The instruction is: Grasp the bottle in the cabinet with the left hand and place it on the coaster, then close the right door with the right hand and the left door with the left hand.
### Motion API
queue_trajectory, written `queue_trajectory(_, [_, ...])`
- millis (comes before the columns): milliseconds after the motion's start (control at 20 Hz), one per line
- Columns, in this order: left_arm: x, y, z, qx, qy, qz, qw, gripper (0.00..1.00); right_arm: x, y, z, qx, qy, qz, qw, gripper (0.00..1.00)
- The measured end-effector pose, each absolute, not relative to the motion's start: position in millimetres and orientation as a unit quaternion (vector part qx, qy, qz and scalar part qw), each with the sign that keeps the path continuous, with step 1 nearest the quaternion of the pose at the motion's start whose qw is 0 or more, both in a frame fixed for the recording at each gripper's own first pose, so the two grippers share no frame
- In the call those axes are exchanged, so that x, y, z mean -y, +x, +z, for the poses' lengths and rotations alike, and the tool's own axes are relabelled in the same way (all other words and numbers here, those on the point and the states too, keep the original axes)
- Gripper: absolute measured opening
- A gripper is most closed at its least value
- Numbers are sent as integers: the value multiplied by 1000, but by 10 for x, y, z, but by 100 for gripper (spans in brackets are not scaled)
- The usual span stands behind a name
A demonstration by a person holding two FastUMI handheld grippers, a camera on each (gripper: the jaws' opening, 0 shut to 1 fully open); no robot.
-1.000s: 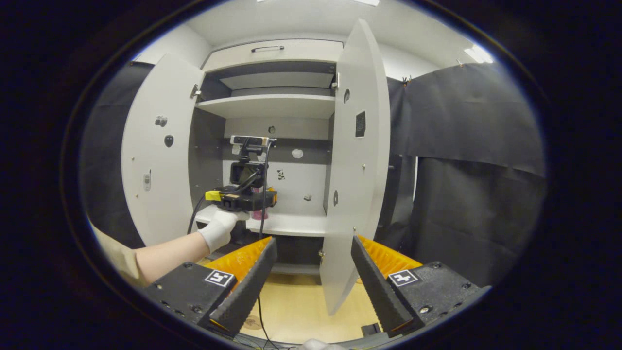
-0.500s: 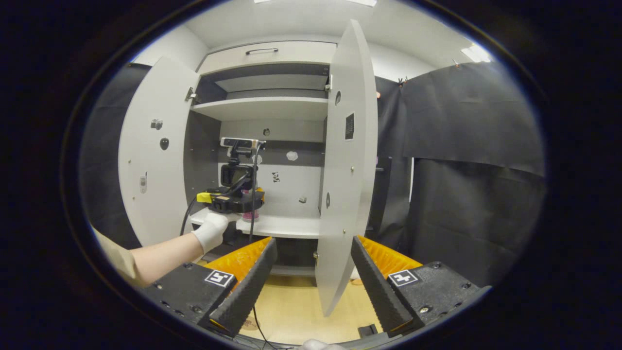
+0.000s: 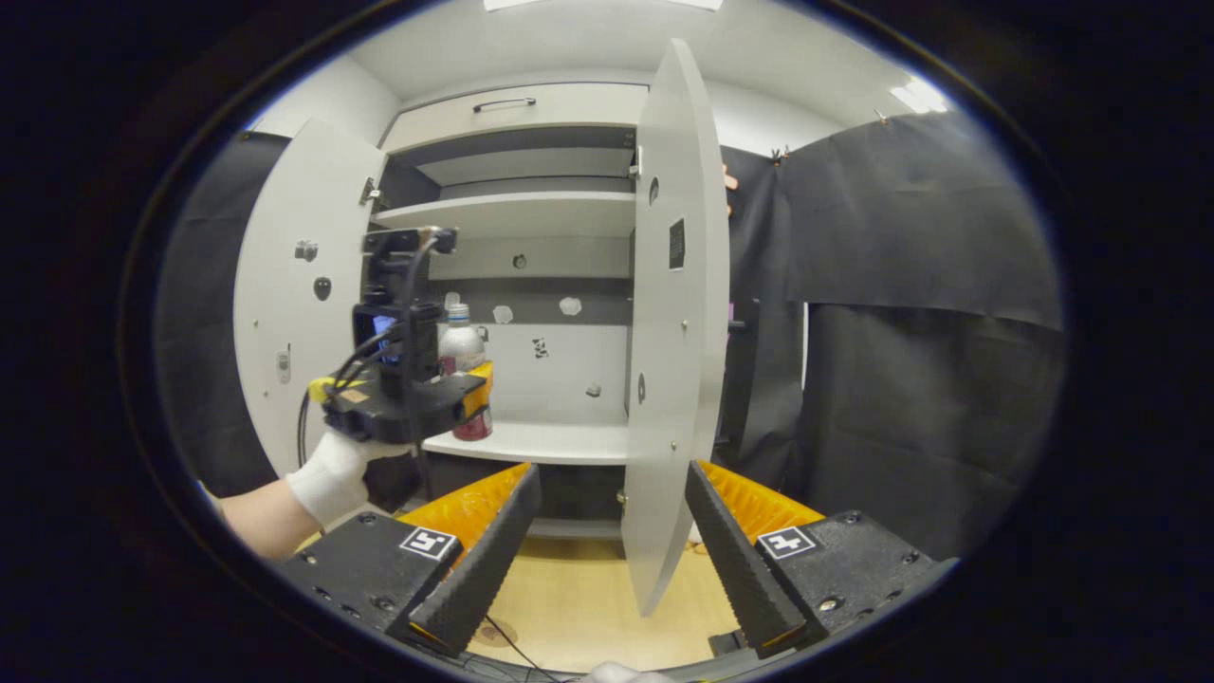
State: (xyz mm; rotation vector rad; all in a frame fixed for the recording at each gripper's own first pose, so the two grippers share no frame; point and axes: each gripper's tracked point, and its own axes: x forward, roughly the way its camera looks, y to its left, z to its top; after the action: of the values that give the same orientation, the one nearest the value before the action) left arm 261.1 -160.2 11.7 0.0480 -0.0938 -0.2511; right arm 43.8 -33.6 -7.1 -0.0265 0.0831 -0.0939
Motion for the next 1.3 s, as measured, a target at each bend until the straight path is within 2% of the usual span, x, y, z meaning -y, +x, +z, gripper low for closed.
queue_trajectory(100, [1620, 2333, 55, 45, 20, -138, 989, 83, 341, 436, -88, -40, -13, -48, 998, 100])
queue_trajectory(150, [1621, 2202, 12, 43, 18, -142, 989, 80, 349, 433, -96, -39, -13, -49, 998, 100])
queue_trajectory(350, [1542, 1761, -248, 43, 21, -145, 988, 80, 448, 418, -166, -43, -9, -62, 997, 100])
queue_trajectory(450, [1536, 1551, -524, 33, 18, -152, 988, 83, 507, 400, -228, -50, -7, -69, 996, 100])
queue_trajectory(500, [1541, 1451, -676, 29, 12, -158, 987, 80, 522, 387, -243, -51, -6, -70, 996, 100])
queue_trajectory(550, [1528, 1363, -831, 22, 6, -161, 987, 83, 541, 376, -255, -52, -5, -73, 996, 100])
queue_trajectory(600, [1495, 1289, -985, 14, 4, -160, 987, 80, 552, 362, -273, -53, -6, -75, 996, 100])
queue_trajectory(700, [1472, 1168, -1293, 0, 3, -164, 986, 84, 537, 332, -302, -57, -11, -74, 996, 100])
queue_trajectory(750, [1459, 1114, -1458, -9, 1, -166, 986, 80, 524, 311, -324, -59, -16, -72, 996, 100])
queue_trajectory(950, [1436, 938, -2059, -35, -28, -175, 984, 80, 484, 264, -351, -65, -28, -71, 995, 100])
queue_trajectory(1000, [1432, 906, -2224, -41, -31, -176, 983, 84, 463, 252, -348, -67, -34, -67, 995, 100])
queue_trajectory(1100, [1450, 829, -2461, -39, -35, -183, 982, 78, 460, 229, -364, -73, -50, -67, 994, 100])
queue_trajectory(1200, [1507, 739, -2634, -28, -27, -193, 980, 82, 453, 206, -393, -82, -59, -65, 993, 100])
queue_trajectory(1300, [1571, 673, -2839, -31, -15, -200, 979, 79, 454, 188, -413, -89, -60, -65, 992, 100])
